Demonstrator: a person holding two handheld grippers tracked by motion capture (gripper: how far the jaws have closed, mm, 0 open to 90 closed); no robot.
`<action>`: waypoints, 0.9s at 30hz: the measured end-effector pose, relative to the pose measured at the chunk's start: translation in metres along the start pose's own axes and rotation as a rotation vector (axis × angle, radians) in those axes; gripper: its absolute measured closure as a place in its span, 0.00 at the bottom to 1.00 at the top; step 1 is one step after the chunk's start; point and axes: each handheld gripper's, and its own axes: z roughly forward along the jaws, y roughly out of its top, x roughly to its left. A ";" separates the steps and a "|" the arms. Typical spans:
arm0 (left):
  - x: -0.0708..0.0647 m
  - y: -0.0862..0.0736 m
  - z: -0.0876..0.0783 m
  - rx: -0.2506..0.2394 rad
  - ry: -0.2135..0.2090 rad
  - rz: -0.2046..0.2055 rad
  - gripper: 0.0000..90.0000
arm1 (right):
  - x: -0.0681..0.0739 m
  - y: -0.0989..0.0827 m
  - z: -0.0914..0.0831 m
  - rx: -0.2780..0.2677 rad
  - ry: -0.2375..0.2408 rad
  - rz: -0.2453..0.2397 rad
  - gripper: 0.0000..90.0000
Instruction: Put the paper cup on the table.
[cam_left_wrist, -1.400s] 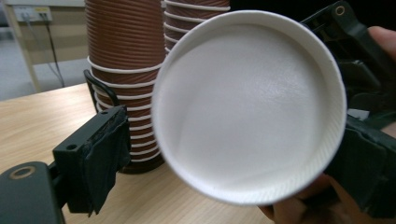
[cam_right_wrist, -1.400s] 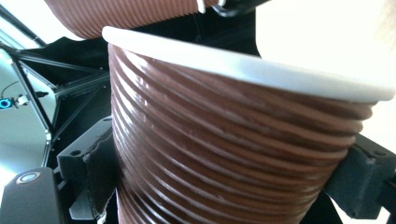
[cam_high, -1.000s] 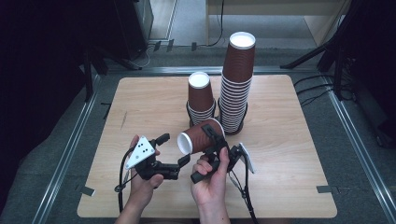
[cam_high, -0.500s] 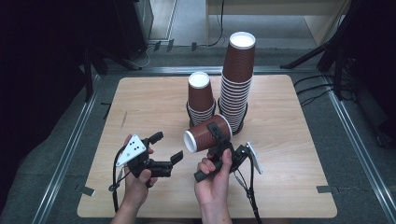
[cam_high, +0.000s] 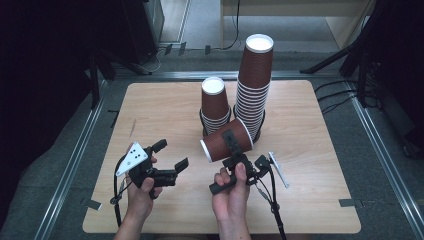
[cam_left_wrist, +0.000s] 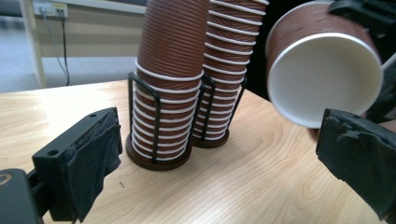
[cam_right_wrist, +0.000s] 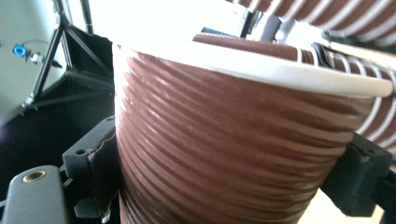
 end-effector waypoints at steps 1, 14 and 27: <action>0.001 0.000 0.000 0.001 0.005 -0.002 0.01 | 0.002 0.000 0.000 -0.006 0.001 -0.028 0.14; 0.016 -0.009 -0.006 0.034 0.061 -0.019 0.01 | 0.016 -0.002 -0.005 -0.122 0.017 -0.313 0.14; 0.031 -0.019 -0.014 0.059 0.118 -0.039 0.01 | 0.024 -0.011 -0.007 -0.172 -0.025 -0.715 0.14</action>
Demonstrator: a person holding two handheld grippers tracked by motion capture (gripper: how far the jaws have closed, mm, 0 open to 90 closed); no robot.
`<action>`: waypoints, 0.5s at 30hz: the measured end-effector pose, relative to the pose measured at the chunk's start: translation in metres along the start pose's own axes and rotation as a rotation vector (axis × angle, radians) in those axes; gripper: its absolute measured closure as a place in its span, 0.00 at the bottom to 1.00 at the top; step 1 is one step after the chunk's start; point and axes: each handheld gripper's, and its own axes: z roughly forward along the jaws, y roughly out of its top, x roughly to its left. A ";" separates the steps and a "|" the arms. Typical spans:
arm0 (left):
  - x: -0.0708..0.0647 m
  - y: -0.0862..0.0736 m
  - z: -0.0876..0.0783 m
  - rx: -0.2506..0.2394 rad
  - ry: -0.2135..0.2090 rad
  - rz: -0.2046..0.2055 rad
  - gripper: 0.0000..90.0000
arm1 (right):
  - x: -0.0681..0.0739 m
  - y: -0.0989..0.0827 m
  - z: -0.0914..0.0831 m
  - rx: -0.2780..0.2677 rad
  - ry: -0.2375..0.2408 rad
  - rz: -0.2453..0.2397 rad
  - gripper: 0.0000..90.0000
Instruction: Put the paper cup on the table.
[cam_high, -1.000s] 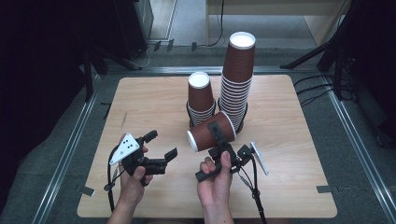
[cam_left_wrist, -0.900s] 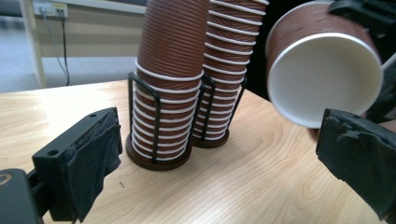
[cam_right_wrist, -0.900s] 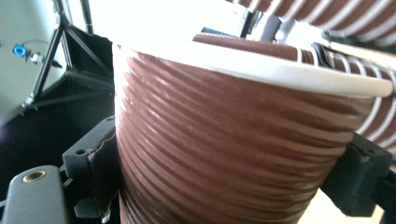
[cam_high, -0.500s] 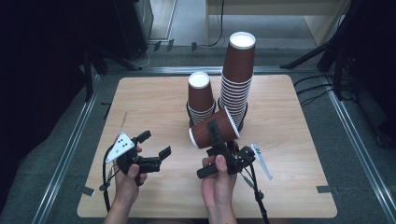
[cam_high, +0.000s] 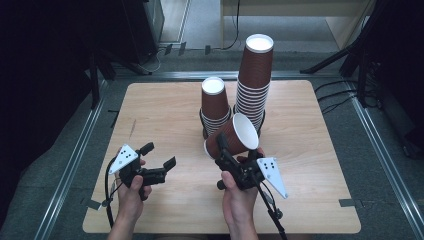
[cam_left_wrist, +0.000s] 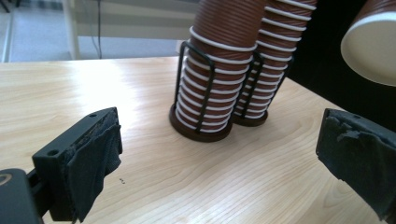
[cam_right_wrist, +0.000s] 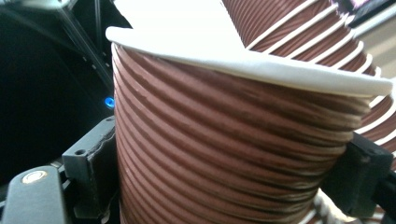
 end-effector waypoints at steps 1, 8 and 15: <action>0.001 -0.001 -0.001 0.003 0.004 0.000 0.01 | 0.000 -0.001 0.000 -0.001 -0.013 -0.028 0.14; 0.012 -0.013 -0.006 0.034 0.063 -0.004 0.01 | -0.002 -0.007 0.001 -0.010 -0.045 -0.221 0.14; 0.027 -0.025 -0.012 0.059 0.125 -0.021 0.01 | -0.010 -0.007 0.002 0.023 -0.052 -0.361 0.14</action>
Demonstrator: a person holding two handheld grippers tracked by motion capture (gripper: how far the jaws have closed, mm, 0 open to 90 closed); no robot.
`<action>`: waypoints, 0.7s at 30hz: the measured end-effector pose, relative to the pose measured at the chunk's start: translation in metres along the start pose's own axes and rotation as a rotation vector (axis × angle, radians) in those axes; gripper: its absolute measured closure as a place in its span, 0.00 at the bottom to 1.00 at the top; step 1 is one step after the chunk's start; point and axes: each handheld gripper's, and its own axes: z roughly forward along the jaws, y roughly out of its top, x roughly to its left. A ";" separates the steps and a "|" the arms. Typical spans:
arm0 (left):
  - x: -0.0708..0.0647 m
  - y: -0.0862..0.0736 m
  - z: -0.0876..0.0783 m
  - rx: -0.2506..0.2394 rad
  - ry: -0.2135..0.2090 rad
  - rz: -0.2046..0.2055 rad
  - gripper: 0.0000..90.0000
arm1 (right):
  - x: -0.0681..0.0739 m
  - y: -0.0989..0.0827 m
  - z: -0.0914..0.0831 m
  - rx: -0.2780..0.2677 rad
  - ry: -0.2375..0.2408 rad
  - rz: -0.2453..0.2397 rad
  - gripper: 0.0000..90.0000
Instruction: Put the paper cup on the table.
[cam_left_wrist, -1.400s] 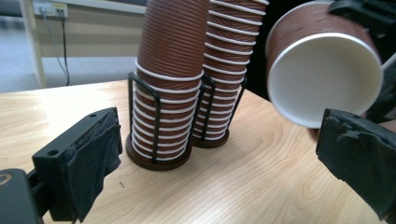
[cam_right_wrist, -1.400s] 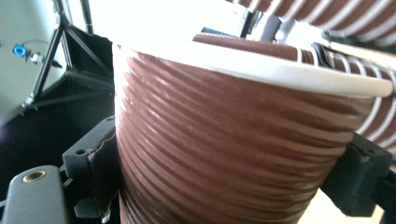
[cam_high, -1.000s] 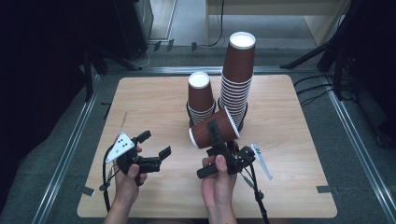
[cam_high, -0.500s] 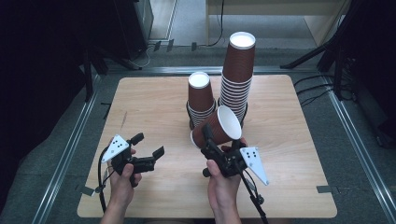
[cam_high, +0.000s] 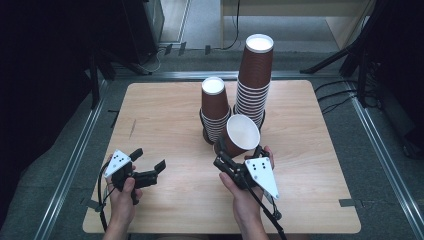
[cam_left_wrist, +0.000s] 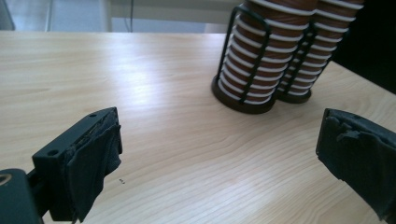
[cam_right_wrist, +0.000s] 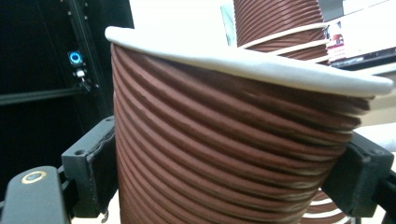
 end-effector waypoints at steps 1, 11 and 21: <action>0.001 -0.001 0.000 0.003 0.005 0.003 0.01 | -0.003 0.000 0.001 0.007 -0.001 -0.025 0.14; 0.010 -0.020 -0.002 0.045 0.059 0.018 0.01 | -0.036 -0.001 0.006 0.055 0.038 -0.142 0.13; 0.015 -0.032 -0.004 0.072 0.095 0.014 0.01 | -0.071 -0.003 0.002 0.069 0.047 -0.191 0.13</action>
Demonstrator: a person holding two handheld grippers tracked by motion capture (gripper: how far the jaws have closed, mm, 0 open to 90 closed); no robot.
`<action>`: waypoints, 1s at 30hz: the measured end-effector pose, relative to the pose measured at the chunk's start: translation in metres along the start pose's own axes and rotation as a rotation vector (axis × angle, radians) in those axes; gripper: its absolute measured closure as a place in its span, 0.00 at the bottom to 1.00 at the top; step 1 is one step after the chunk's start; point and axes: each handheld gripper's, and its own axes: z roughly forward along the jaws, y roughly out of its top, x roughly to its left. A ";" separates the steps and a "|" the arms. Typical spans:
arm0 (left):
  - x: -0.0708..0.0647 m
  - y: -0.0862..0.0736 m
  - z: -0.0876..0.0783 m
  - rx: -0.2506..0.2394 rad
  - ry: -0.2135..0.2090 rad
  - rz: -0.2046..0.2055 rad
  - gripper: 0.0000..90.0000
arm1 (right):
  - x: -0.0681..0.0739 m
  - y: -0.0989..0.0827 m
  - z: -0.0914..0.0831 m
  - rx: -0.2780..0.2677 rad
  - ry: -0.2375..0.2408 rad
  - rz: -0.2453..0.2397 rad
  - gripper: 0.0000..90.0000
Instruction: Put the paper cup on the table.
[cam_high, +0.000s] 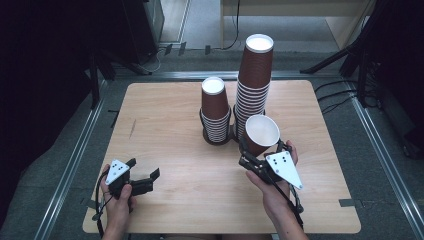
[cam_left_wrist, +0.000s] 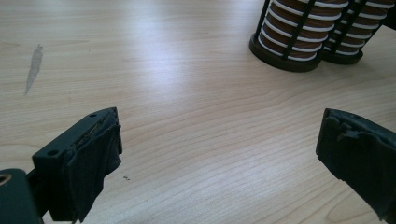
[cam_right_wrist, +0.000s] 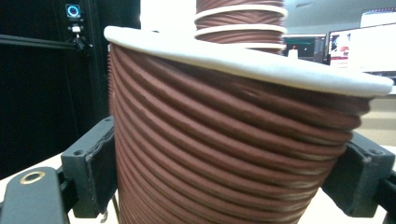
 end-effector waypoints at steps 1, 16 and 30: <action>0.000 0.000 0.000 -0.002 0.003 -0.001 0.01 | -0.002 -0.001 0.000 -0.007 0.001 -0.002 0.13; 0.020 -0.007 -0.013 -0.011 0.069 -0.024 0.01 | -0.054 -0.018 0.004 0.021 -0.080 -0.051 0.13; 0.039 -0.011 -0.016 -0.007 0.104 -0.044 0.01 | -0.103 -0.037 0.001 0.076 -0.204 -0.053 0.13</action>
